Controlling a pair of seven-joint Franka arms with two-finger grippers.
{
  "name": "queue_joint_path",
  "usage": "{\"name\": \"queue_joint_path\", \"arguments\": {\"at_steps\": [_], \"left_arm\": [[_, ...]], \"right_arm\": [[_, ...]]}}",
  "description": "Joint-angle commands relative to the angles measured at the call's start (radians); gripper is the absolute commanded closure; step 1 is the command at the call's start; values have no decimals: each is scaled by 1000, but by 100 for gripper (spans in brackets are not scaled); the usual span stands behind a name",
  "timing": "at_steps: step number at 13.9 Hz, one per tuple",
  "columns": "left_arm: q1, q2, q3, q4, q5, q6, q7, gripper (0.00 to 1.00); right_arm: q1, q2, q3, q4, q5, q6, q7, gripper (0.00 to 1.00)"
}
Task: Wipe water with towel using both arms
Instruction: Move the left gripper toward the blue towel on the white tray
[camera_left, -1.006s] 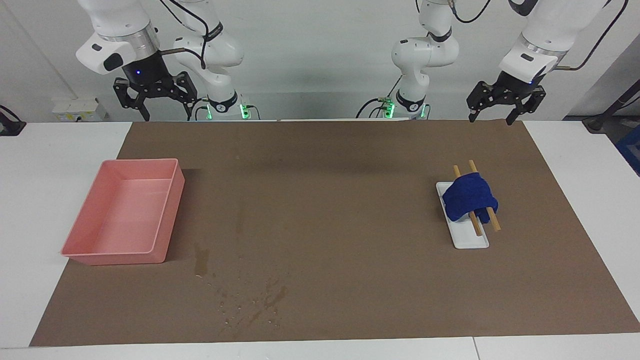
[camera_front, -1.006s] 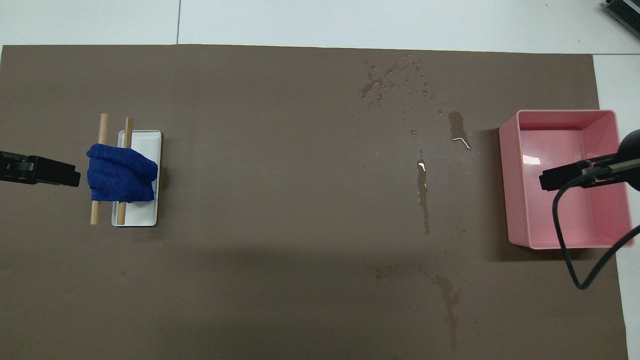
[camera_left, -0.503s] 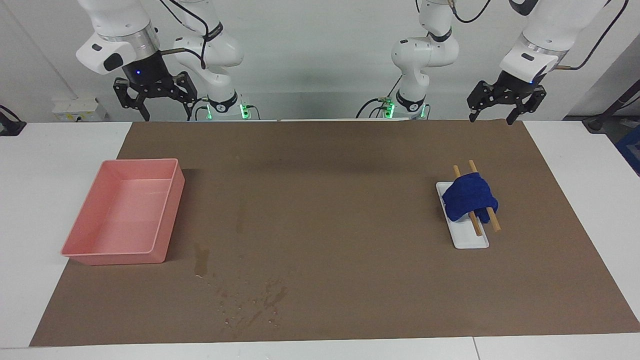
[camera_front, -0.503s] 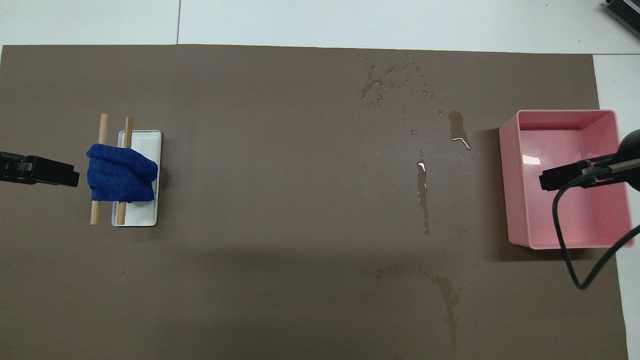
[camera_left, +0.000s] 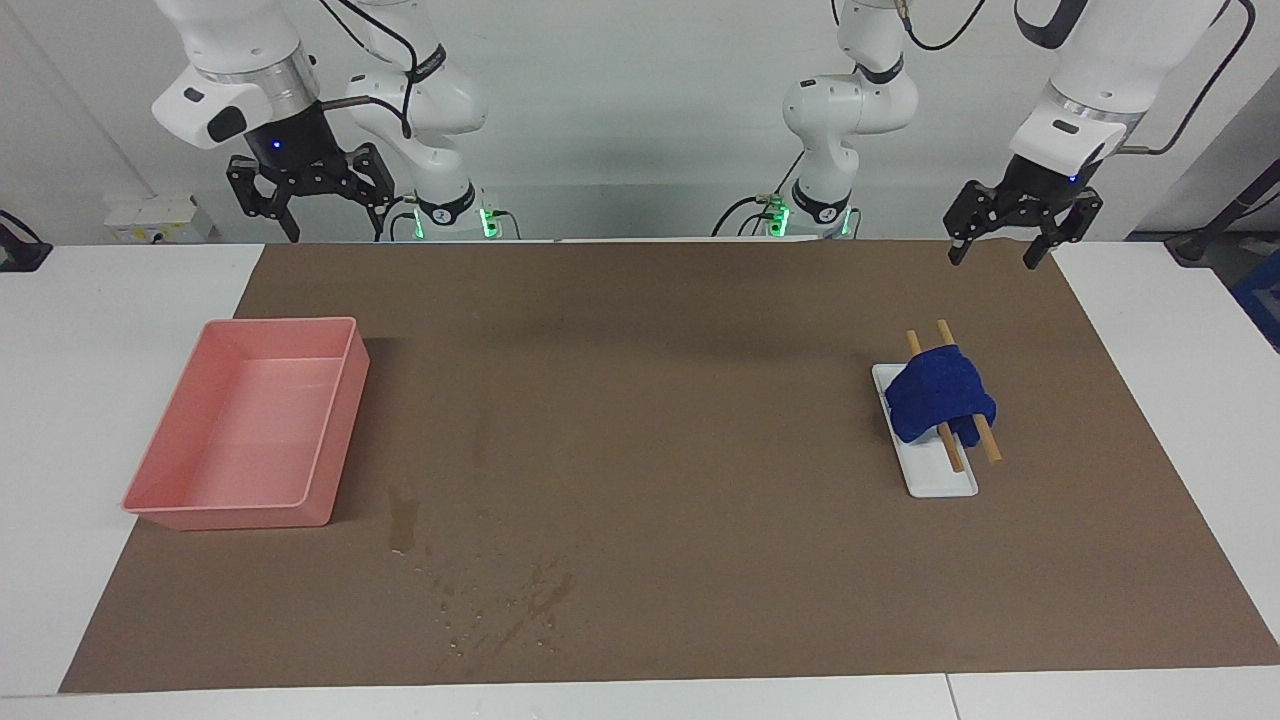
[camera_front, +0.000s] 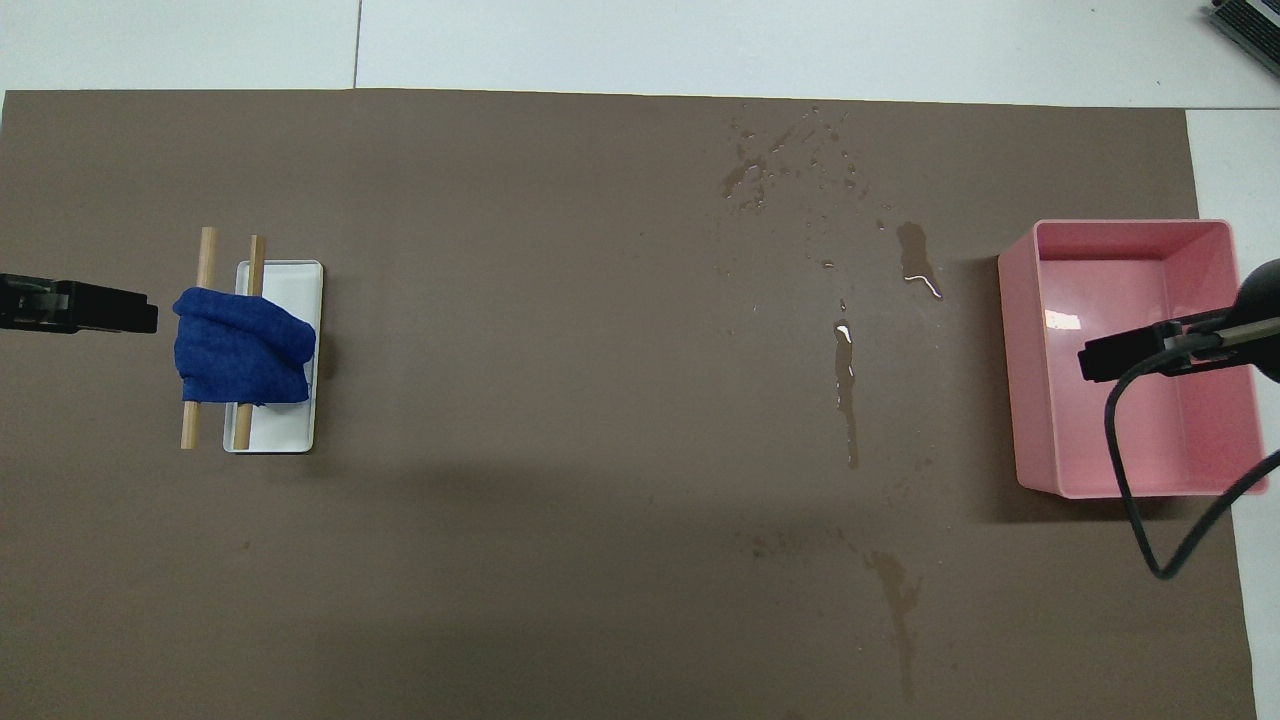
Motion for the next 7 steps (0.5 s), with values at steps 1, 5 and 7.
{"name": "queue_joint_path", "arguments": {"at_steps": [1,5,7], "left_arm": [[23,-27,1,-116,10,130,3,0],[26,-10,1,-279,47,367,-12,0],[45,31,1,-327,56,473,-23,0]], "right_arm": [[-6,-21,3,-21,25,-6,17,0],[-6,-21,3,-23,25,-7,17,0],[-8,-21,3,-26,25,-7,17,0]]}}
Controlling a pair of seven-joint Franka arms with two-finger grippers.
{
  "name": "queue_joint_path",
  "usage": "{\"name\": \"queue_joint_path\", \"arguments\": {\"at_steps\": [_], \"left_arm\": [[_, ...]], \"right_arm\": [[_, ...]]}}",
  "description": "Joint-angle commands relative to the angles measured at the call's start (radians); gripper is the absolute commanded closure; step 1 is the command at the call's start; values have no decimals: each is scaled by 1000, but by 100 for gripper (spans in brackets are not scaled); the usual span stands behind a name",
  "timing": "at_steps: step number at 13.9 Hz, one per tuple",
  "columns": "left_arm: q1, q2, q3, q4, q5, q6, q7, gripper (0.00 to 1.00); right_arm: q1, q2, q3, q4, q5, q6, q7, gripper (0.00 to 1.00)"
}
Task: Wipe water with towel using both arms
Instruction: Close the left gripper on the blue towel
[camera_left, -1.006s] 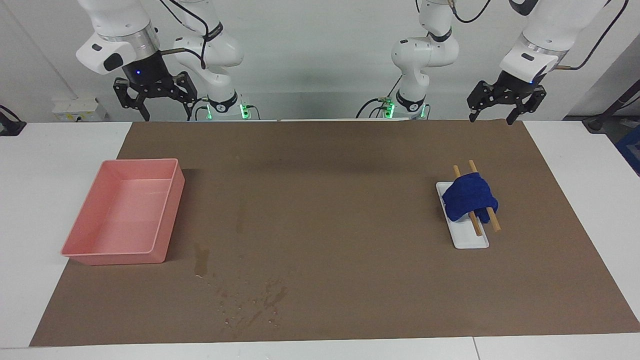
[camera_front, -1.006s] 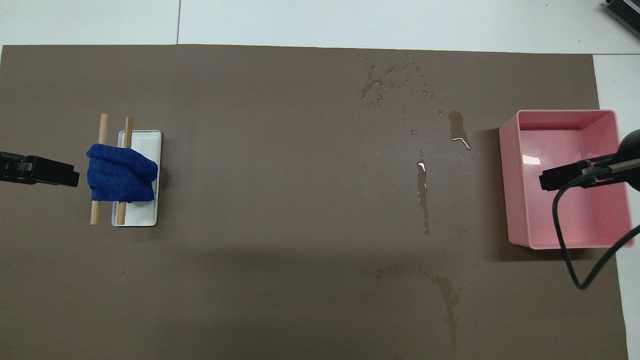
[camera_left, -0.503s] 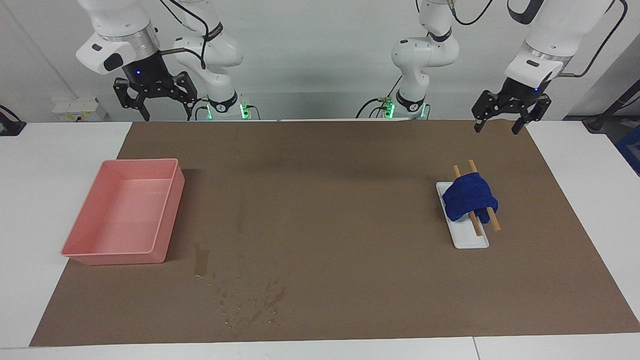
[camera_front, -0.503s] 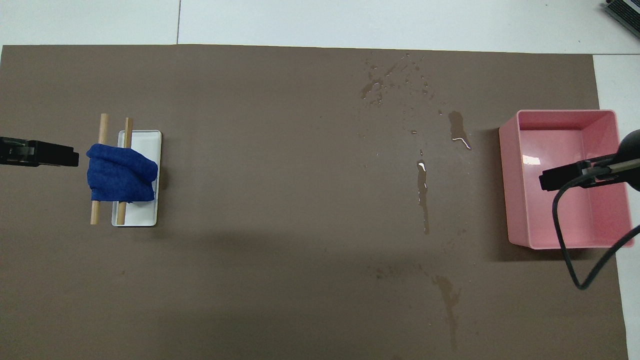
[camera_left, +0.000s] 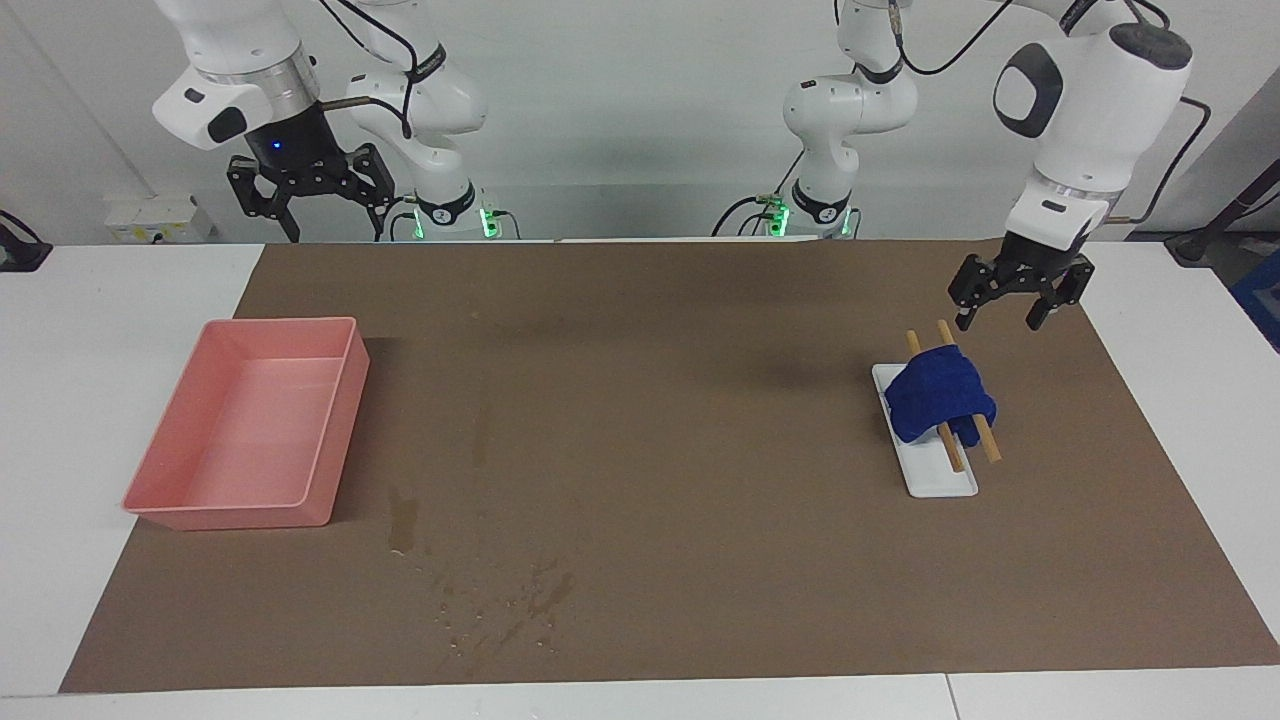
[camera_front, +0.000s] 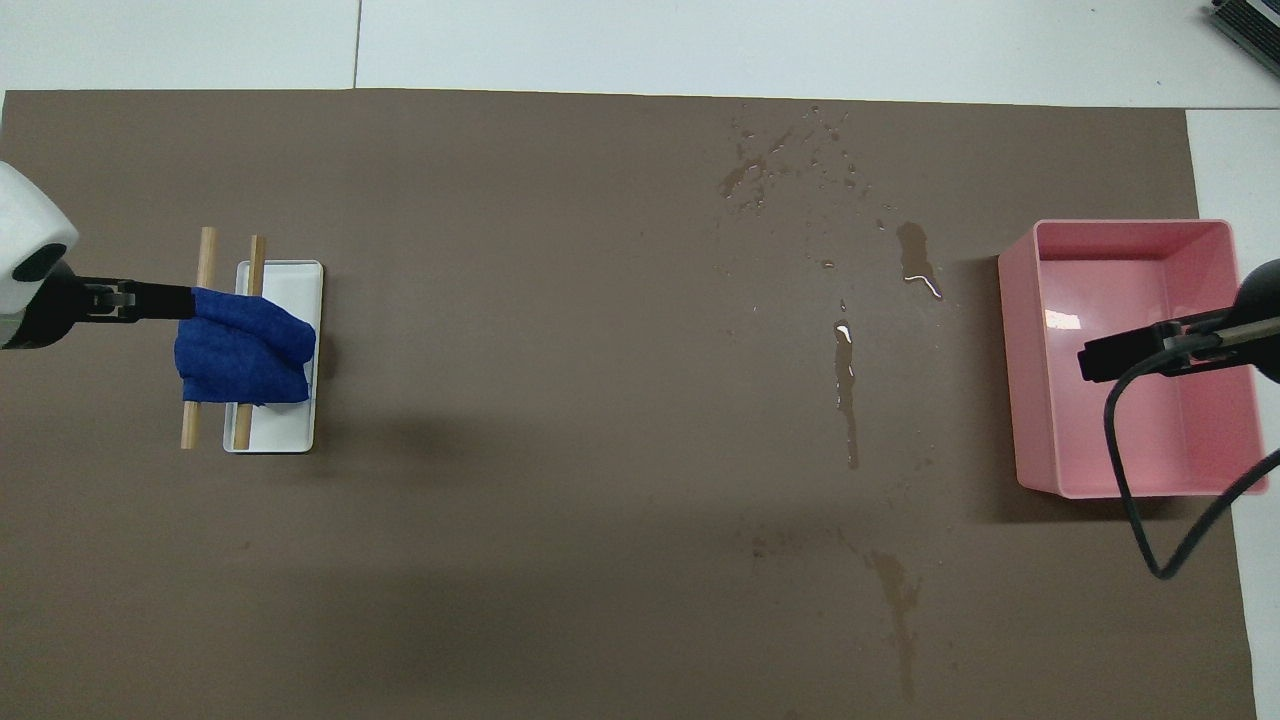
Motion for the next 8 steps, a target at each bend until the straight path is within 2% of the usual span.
{"name": "queue_joint_path", "arguments": {"at_steps": [1,4,8], "left_arm": [[21,44,-2,-83,25,145,-35,0],[14,58,-2,-120,94,208,-120,1],[6,76,-4,-149,145,248,-173,17]], "right_arm": [[-8,-23,3,-24,25,-7,17,0],[-8,-26,3,-29,25,-7,17,0],[-8,-26,3,-30,25,-7,15,0]]}}
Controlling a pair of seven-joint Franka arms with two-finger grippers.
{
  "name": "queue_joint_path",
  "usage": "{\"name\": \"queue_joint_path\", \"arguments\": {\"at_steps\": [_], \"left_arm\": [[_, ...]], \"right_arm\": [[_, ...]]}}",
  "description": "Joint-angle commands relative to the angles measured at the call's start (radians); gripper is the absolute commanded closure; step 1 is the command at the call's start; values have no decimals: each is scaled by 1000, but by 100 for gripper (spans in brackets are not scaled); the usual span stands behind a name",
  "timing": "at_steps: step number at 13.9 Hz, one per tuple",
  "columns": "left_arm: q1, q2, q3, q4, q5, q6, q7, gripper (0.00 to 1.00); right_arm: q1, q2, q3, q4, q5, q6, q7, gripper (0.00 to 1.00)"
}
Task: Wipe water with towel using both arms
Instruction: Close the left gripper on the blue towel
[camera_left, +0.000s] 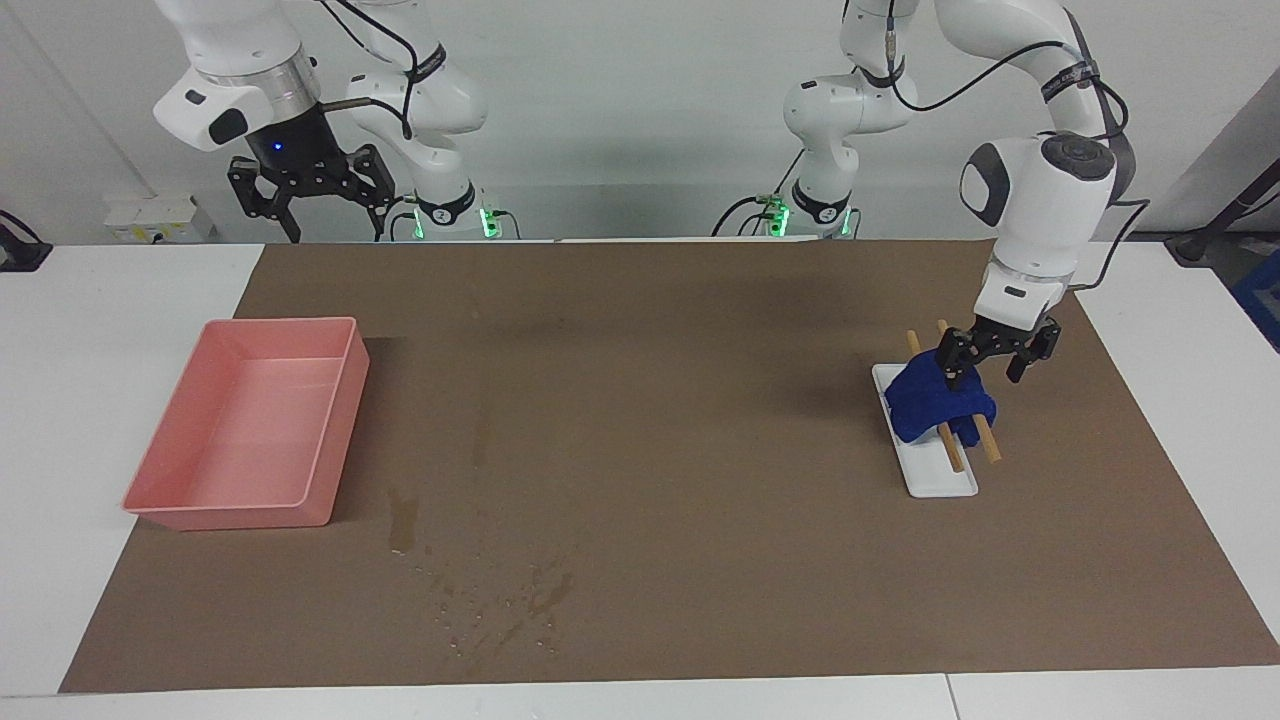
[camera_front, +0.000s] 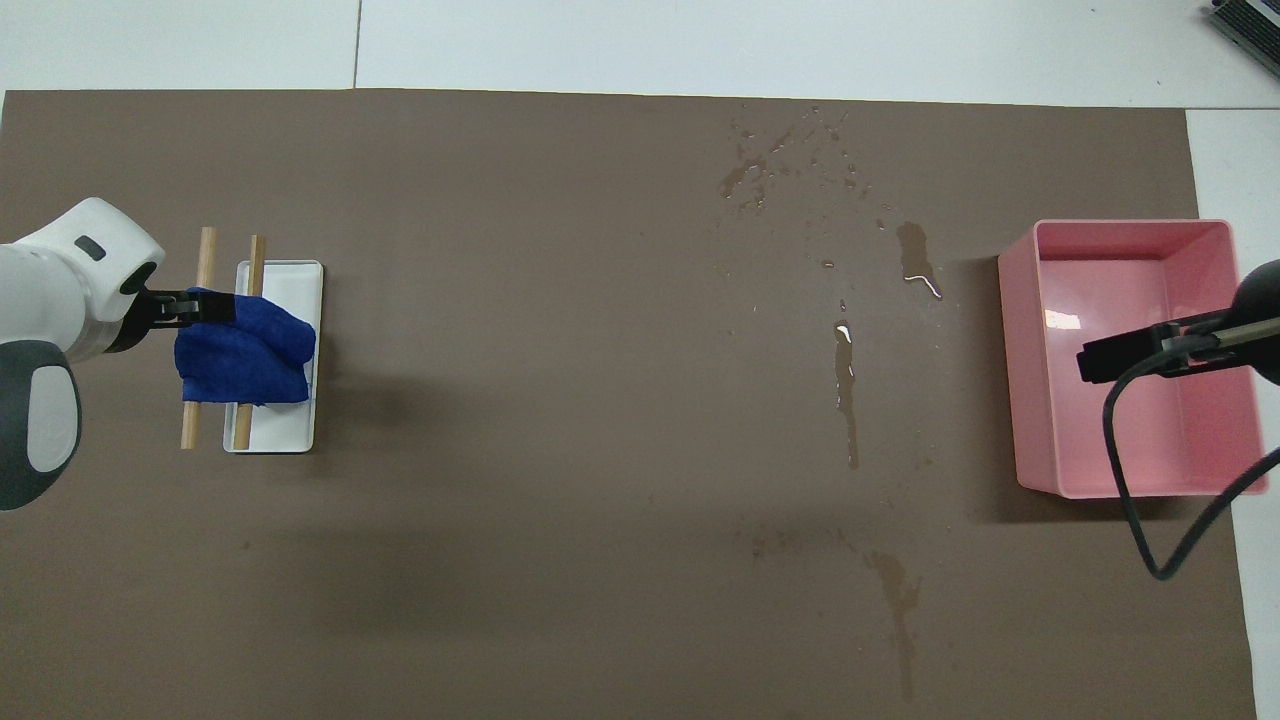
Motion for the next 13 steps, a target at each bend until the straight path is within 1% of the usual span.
{"name": "queue_joint_path", "arguments": {"at_steps": [1,3,4,6,8,11,12,13], "left_arm": [[-10,-9,7,-56,29,67,-31,17],[-10,-13,7,-91,29,110,-43,23],[-11,-13,7,-91,29,112,-45,26],[-11,-12,8,-90,29,112,-51,37],[-11,-10,8,-83,30,110,-51,43],[-11,-10,8,-79,67,106,-52,47],[-11,-10,8,-79,68,106,-52,53],[-11,-10,8,-79,70,106,-52,63]], "right_arm": [[-8,-25,3,-27,25,-5,15,0],[-8,-27,3,-28,25,-7,15,0],[-8,-27,3,-28,25,-7,17,0],[-8,-27,3,-28,25,-7,17,0],[-8,-27,3,-28,25,-7,15,0],[-8,-27,3,-28,25,-7,15,0],[-8,-27,3,-28,25,-7,15,0],[-8,-27,3,-28,25,-7,17,0]]}}
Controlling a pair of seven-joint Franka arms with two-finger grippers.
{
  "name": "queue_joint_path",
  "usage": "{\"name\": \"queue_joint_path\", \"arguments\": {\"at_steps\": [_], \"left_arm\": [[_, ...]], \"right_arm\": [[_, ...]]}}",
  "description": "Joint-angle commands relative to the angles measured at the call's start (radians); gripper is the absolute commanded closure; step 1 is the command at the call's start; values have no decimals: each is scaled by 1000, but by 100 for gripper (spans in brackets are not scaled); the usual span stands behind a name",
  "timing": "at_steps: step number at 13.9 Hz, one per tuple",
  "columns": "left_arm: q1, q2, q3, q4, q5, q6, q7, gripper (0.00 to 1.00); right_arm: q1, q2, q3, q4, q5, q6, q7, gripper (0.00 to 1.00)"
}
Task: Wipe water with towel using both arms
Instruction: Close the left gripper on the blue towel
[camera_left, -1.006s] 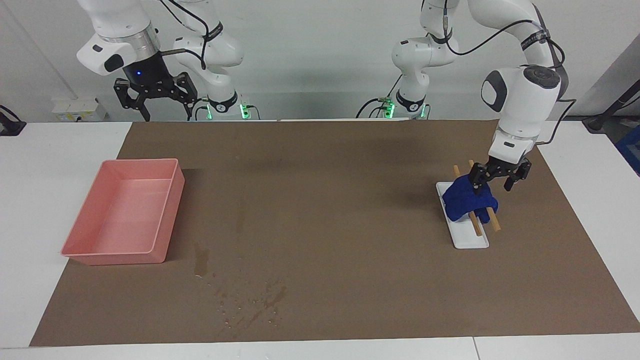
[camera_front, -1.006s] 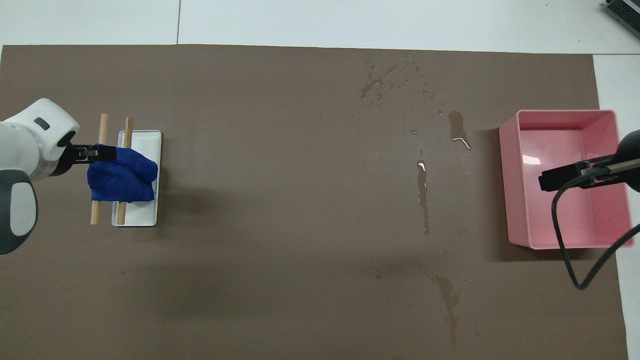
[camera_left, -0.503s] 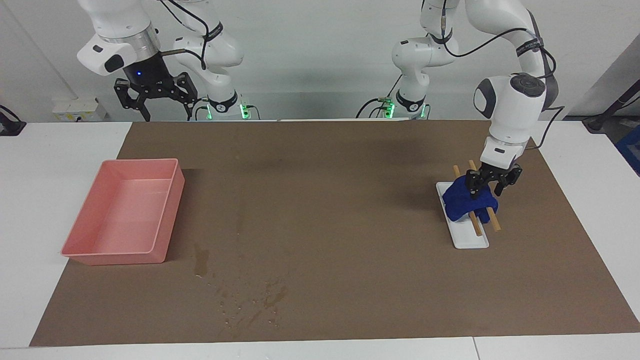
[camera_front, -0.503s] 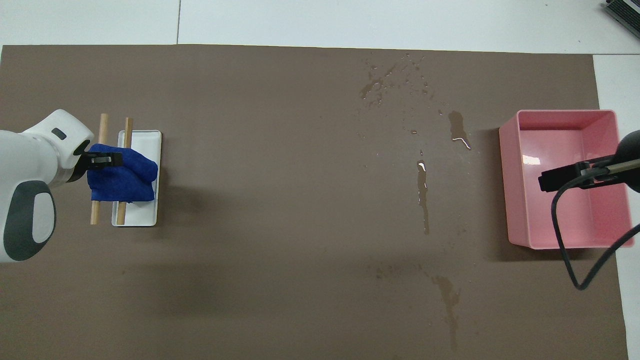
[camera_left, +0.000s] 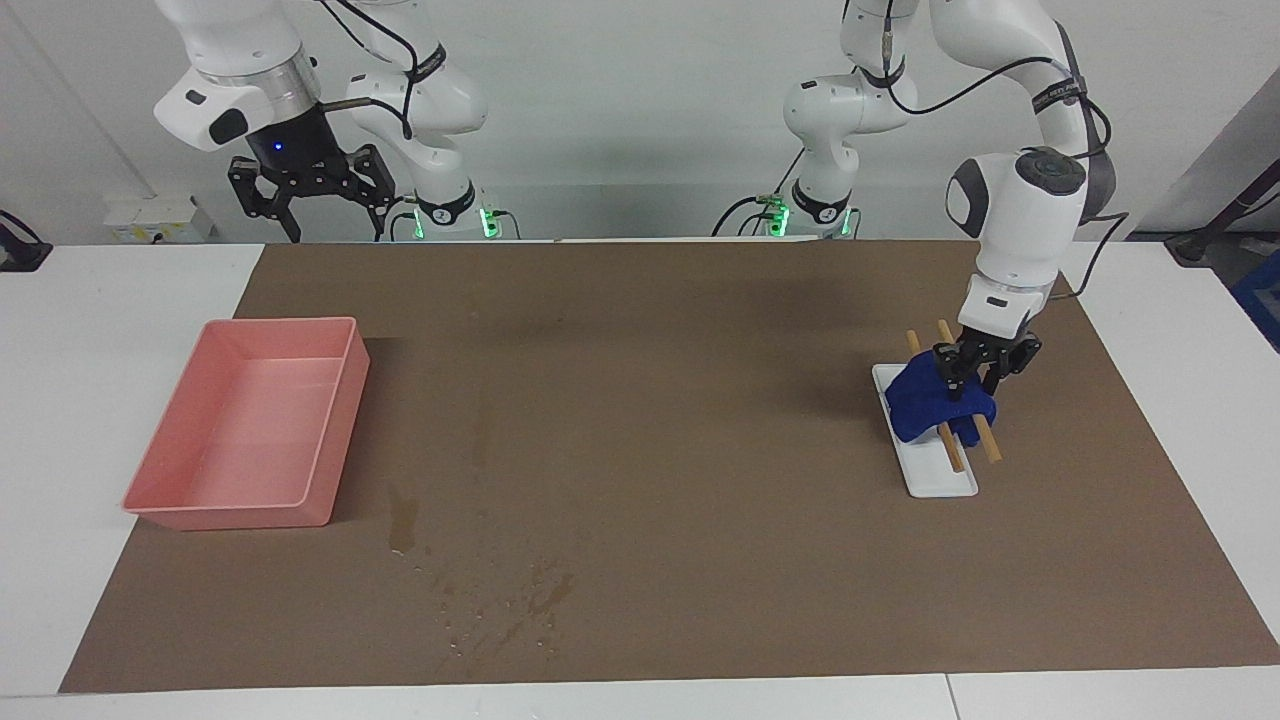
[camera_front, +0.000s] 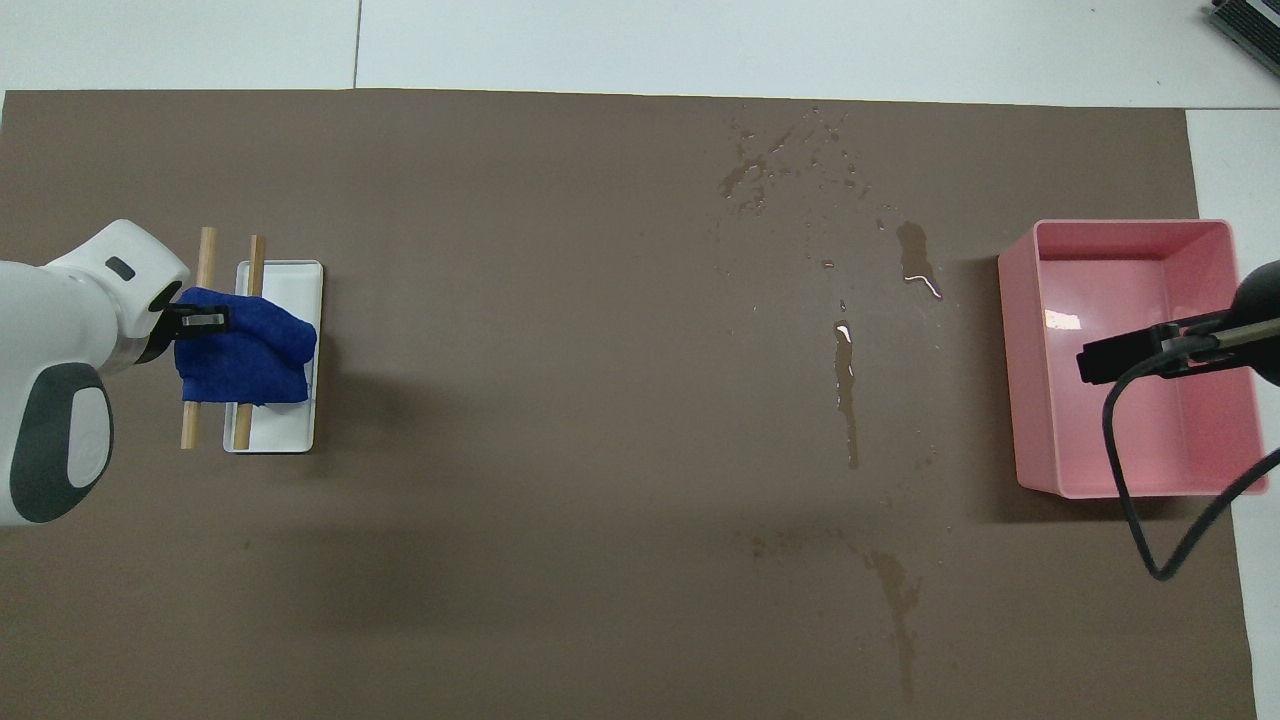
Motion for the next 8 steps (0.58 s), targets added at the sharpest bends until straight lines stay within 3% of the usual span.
{"name": "queue_joint_path", "arguments": {"at_steps": [1,4,8], "left_arm": [[-11,-11,9,-10,32,14,-24,67],[-11,-10,9,-9,45,14,-45,83],[-13,-10,9,0,86,12,-45,85]], "right_arm": [[-8,-26,3,-28,25,-7,17,0],[-8,-26,3,-27,25,-7,15,0],[-8,-26,3,-27,25,-7,15,0]]}}
